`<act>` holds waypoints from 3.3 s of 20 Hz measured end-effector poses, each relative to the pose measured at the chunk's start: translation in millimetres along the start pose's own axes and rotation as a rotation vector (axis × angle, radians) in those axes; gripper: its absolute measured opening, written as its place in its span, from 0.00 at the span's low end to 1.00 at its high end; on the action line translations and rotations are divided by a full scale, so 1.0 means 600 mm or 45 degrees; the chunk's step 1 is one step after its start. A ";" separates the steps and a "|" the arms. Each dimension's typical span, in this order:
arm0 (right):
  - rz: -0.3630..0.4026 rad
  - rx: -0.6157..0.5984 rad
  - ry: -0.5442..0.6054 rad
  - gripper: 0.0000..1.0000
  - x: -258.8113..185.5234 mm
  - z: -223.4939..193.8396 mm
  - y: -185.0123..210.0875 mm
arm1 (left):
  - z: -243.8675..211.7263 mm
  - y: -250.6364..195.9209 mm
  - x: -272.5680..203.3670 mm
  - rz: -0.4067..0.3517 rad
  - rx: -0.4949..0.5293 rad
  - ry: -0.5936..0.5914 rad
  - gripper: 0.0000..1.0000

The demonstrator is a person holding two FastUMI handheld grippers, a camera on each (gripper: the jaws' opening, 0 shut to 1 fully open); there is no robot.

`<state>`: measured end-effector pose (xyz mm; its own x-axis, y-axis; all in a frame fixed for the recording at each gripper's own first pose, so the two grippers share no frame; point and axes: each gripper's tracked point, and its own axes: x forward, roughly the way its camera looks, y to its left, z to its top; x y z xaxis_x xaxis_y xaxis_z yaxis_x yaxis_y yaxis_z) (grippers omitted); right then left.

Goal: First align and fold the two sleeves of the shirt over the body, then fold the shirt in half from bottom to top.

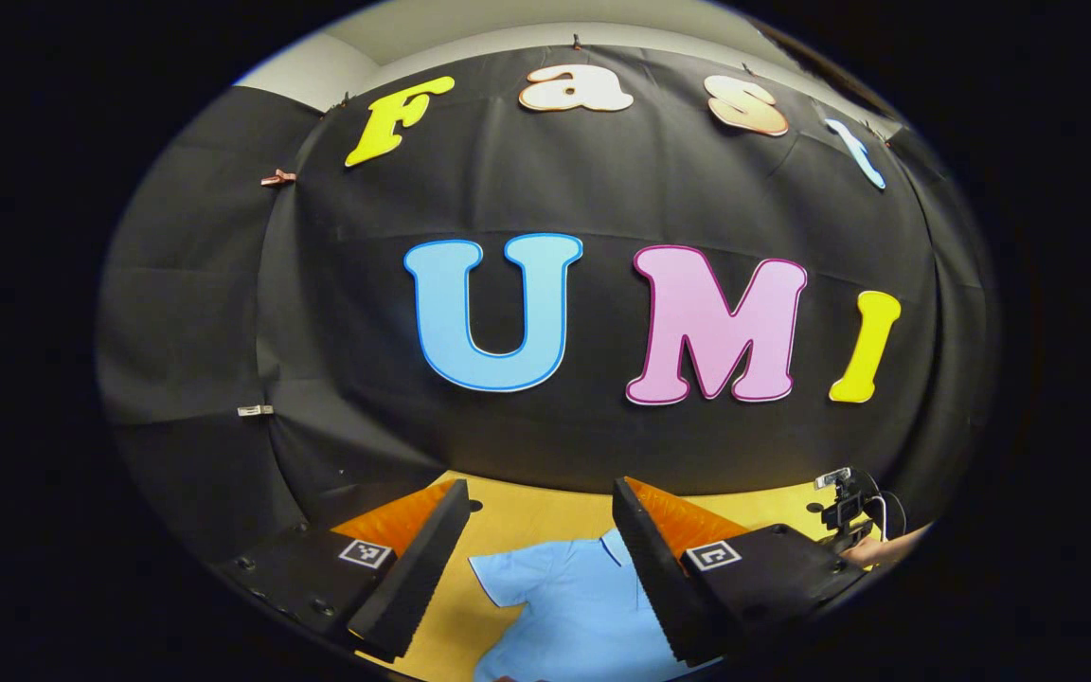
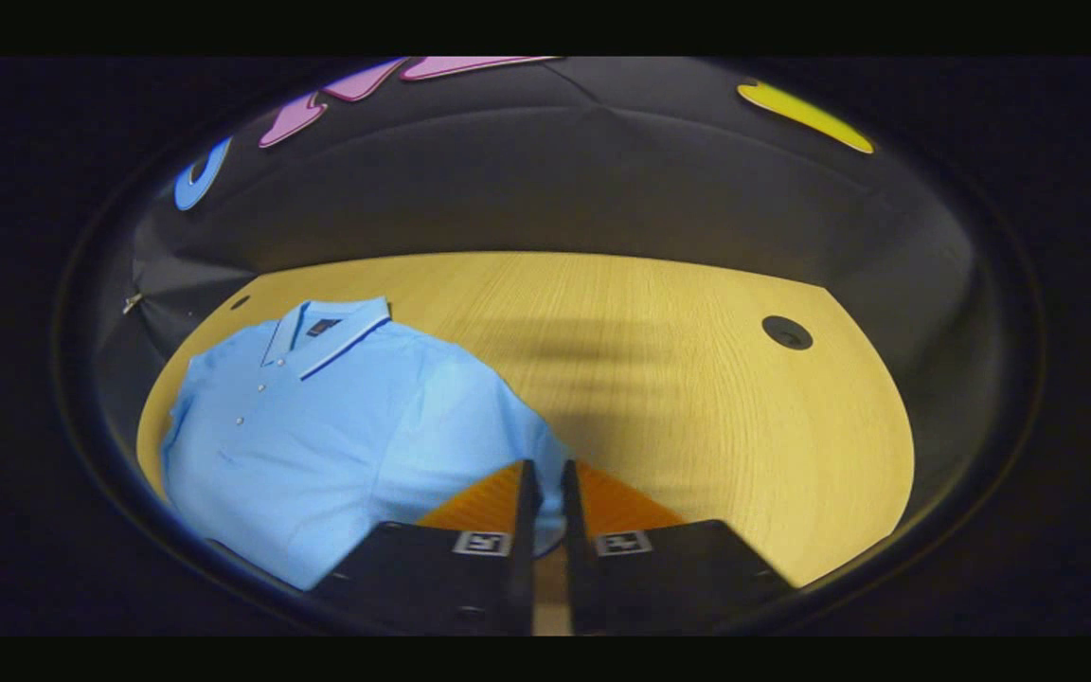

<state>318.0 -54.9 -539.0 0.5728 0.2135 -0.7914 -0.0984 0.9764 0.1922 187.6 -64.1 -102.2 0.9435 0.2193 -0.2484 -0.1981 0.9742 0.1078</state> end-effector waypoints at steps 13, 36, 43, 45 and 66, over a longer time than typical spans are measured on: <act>0.230 0.047 -0.180 0.05 -0.093 0.107 0.196 | -0.033 0.055 0.025 -0.114 -0.055 0.039 0.96; 0.301 -0.095 -0.245 0.95 -0.211 0.041 0.278 | -0.413 0.150 0.391 -0.127 -0.097 0.577 1.00; 0.175 0.085 -0.166 0.95 -0.300 -0.068 0.173 | -0.539 0.149 0.427 -0.057 -0.031 0.824 0.97; 0.124 0.130 -0.148 0.94 -0.322 -0.093 0.140 | -0.565 0.151 0.431 -0.037 -0.017 0.878 0.98; 0.129 0.238 -0.128 0.95 -0.344 -0.132 0.112 | -0.468 -0.017 0.398 -0.430 0.025 0.759 0.08</act>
<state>128.4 -30.7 -408.8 0.6467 0.2965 -0.7027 -0.0122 0.9253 0.3792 340.5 -7.1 -433.0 0.6442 -0.0994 -0.7584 0.0917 0.9944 -0.0525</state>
